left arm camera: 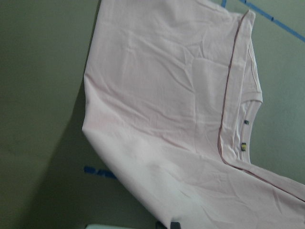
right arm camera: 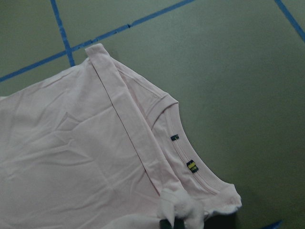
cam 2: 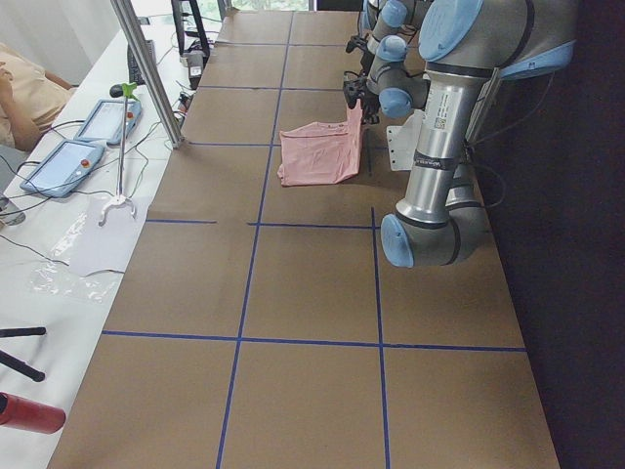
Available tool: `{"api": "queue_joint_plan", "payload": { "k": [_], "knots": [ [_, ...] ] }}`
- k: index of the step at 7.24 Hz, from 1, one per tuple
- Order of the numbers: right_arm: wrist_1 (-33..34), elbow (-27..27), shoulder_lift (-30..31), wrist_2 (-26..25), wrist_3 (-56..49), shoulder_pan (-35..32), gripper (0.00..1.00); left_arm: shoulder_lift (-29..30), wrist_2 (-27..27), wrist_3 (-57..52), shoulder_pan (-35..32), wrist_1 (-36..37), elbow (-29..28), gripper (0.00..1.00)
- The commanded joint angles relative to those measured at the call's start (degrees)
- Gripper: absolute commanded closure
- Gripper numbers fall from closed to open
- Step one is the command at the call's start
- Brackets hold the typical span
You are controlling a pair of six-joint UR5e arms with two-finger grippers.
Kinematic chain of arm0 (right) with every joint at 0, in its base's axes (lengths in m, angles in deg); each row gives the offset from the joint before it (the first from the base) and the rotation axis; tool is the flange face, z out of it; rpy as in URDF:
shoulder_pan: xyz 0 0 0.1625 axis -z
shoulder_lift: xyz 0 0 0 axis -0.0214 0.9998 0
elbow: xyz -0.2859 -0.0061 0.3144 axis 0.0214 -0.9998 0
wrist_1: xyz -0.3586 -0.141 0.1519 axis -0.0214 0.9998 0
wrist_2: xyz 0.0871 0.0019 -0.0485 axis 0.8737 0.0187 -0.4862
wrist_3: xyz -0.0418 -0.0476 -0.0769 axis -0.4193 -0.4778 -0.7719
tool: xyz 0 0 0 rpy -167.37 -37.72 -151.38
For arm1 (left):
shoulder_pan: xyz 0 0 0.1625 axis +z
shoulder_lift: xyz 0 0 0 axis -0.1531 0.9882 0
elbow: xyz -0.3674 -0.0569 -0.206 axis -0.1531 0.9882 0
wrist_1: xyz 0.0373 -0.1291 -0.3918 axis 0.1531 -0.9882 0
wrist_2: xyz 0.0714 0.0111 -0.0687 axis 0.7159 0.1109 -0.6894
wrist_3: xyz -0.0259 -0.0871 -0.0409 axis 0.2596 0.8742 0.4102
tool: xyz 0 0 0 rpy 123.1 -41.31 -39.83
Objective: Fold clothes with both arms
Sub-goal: 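Lift the near edge with both grippers and fold it away from the robot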
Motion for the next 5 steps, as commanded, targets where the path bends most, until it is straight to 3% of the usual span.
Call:
{"api": "queue_joint_plan", "payload": {
  "k": [1, 3, 5],
  "knots": [
    [-6.5, -9.0, -2.9, 1.8, -4.5, -6.9, 1.0, 2.6, -0.2, -5.2, -5.6, -0.3, -7.2, 1.0],
    [-13.5, -18.5, -5.1, 1.8, -7.5, -10.3, 1.0, 3.5, -0.1, -7.9, -8.4, -1.2, -11.5, 1.0],
    [-18.2, -27.2, -8.3, 1.8, -8.7, -12.0, 1.0, 3.8, -0.1, -9.7, -10.6, -8.3, -19.3, 1.0]
  ]
}}
